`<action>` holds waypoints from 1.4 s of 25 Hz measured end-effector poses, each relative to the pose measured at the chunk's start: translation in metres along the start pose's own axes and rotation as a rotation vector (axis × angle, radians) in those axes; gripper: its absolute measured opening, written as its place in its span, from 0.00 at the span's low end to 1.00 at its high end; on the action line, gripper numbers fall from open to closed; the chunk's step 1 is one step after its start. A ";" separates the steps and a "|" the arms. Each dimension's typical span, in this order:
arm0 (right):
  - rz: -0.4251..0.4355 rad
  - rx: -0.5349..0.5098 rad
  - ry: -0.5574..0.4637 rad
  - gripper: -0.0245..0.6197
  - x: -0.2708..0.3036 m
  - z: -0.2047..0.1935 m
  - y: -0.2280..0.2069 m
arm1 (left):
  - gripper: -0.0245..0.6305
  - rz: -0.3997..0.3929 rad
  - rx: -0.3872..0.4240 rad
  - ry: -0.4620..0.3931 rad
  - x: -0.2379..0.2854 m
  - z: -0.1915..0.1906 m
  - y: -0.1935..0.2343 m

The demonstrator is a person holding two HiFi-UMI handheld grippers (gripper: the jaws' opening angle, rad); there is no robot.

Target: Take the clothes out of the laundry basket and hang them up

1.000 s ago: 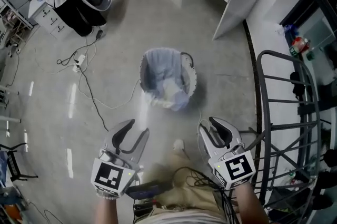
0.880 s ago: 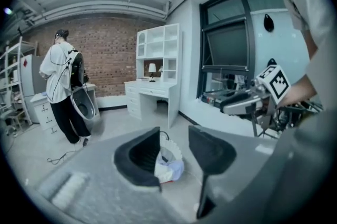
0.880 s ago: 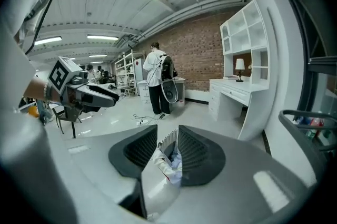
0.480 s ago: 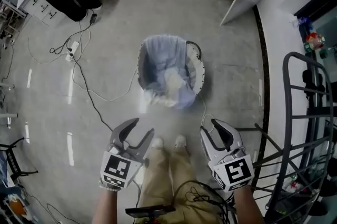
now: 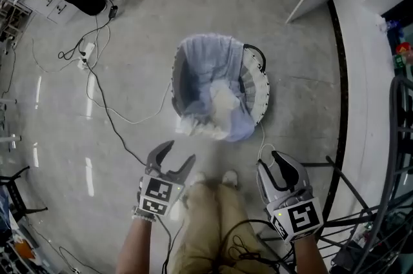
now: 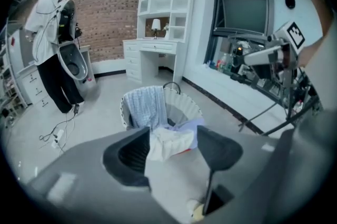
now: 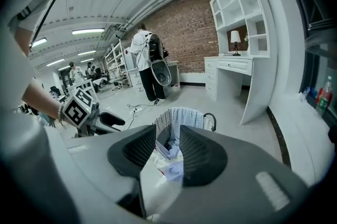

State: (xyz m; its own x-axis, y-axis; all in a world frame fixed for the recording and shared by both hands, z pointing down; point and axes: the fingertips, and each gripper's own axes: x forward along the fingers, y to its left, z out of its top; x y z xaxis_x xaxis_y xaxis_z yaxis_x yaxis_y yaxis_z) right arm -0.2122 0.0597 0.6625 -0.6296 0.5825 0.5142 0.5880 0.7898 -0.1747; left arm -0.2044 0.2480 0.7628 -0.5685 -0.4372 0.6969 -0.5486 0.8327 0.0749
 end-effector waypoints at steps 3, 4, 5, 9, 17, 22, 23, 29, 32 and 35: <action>0.001 -0.005 -0.004 0.24 0.021 -0.016 -0.010 | 0.46 0.014 -0.013 0.034 0.034 -0.032 0.013; 0.000 -0.011 -0.007 0.24 0.028 -0.022 -0.012 | 0.46 0.021 -0.022 0.043 0.045 -0.043 0.018; -0.001 -0.018 -0.012 0.24 0.035 -0.028 -0.015 | 0.46 0.029 -0.032 0.051 0.056 -0.054 0.024; -0.005 -0.040 -0.028 0.24 0.058 -0.047 -0.026 | 0.46 0.046 -0.072 0.091 0.094 -0.099 0.037; -0.036 -0.069 -0.042 0.24 0.077 -0.075 -0.040 | 0.35 0.067 -0.101 0.072 0.138 -0.133 0.047; -0.048 -0.054 -0.030 0.24 0.069 -0.066 -0.036 | 0.04 0.027 -0.080 0.046 0.122 -0.107 0.037; -0.046 -0.052 -0.029 0.24 0.065 -0.060 -0.033 | 0.04 0.010 -0.082 0.049 0.116 -0.100 0.034; -0.046 -0.064 -0.020 0.24 0.038 -0.022 -0.021 | 0.04 -0.034 -0.061 0.083 0.075 -0.050 0.018; -0.054 -0.060 -0.024 0.24 0.022 -0.003 -0.016 | 0.04 -0.053 -0.047 0.066 0.053 -0.011 0.012; -0.066 -0.061 -0.023 0.24 0.004 0.015 -0.012 | 0.04 -0.065 -0.045 0.033 0.030 0.035 0.004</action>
State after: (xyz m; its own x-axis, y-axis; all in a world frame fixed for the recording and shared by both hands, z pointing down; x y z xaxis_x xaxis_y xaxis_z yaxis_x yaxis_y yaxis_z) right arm -0.2293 0.0550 0.6541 -0.6789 0.5342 0.5037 0.5741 0.8139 -0.0895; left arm -0.2448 0.2263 0.7586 -0.5114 -0.4802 0.7126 -0.5555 0.8175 0.1522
